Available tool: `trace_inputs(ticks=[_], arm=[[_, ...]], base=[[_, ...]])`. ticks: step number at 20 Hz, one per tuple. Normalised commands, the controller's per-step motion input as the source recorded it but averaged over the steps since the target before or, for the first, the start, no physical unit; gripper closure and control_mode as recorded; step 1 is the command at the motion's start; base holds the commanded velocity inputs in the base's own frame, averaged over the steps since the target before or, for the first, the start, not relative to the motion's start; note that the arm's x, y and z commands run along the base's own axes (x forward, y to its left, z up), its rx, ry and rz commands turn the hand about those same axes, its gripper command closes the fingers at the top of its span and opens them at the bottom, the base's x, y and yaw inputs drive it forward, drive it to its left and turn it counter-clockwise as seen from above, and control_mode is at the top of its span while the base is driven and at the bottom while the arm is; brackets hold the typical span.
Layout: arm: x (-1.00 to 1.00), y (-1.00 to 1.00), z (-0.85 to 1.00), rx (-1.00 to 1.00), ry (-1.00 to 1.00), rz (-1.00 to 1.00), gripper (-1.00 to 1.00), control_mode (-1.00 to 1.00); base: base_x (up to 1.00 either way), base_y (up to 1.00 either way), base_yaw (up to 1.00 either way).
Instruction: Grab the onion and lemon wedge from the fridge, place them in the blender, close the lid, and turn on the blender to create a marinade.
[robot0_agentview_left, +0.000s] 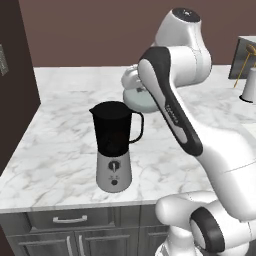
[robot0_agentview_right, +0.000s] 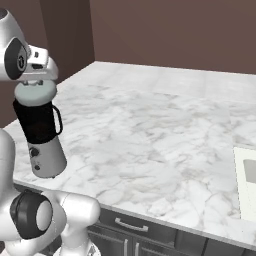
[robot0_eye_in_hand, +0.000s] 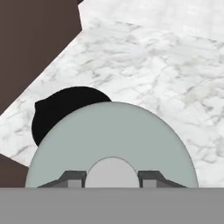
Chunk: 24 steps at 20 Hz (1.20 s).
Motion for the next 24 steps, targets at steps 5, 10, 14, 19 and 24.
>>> trace_inputs(ticks=[5,10,14,19,24], arm=[[0.3,0.49,0.0,0.0,0.0,0.18,1.0,-1.0],[0.05,0.51,0.0,-0.05,0.02,0.1,1.0,-1.0],[0.0,0.37,-0.04,-0.08,0.05,0.05,1.0,-1.0],[0.0,0.05,-0.06,-0.06,0.08,0.0,1.0,-1.0],[0.0,0.0,-0.06,-0.03,0.08,0.0,1.0,-1.0]], base=[[0.0,0.0,0.0],[0.0,0.0,0.0],[0.0,0.0,0.0],[0.0,0.0,0.0],[0.0,0.0,0.0]])
